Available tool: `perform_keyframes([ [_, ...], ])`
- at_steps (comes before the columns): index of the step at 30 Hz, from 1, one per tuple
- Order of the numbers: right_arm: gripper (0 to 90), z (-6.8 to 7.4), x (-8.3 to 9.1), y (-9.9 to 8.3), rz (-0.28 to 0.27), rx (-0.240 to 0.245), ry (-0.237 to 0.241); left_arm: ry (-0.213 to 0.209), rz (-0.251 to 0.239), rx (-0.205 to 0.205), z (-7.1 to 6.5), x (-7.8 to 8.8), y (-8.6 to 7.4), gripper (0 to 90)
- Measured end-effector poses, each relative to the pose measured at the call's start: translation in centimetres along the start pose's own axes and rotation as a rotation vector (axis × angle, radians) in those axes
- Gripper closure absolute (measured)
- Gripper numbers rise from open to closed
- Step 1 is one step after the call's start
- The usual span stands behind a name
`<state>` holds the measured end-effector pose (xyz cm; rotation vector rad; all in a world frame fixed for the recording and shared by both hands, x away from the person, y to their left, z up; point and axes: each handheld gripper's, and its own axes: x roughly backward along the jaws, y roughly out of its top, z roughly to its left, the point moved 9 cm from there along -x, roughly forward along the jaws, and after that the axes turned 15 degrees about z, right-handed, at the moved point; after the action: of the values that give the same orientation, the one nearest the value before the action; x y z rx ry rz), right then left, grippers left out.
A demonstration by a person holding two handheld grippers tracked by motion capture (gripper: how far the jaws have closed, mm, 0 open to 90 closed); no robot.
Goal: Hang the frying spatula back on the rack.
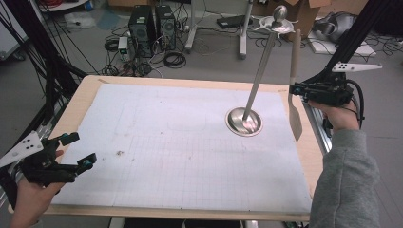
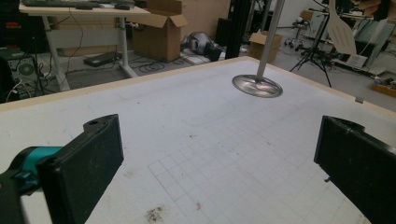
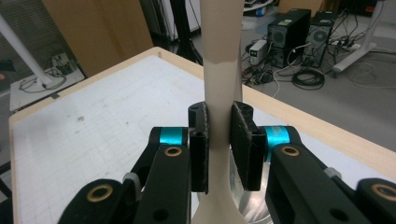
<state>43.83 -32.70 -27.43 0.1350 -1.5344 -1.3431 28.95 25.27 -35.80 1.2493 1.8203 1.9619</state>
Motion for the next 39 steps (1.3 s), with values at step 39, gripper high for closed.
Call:
perform_keyframes([
  [39, 78.0, -0.1, -3.3, 0.9, -0.049, -0.003, -0.059, 0.013, 0.014, 0.01, 0.2, 0.1, -0.6, 1.8],
])
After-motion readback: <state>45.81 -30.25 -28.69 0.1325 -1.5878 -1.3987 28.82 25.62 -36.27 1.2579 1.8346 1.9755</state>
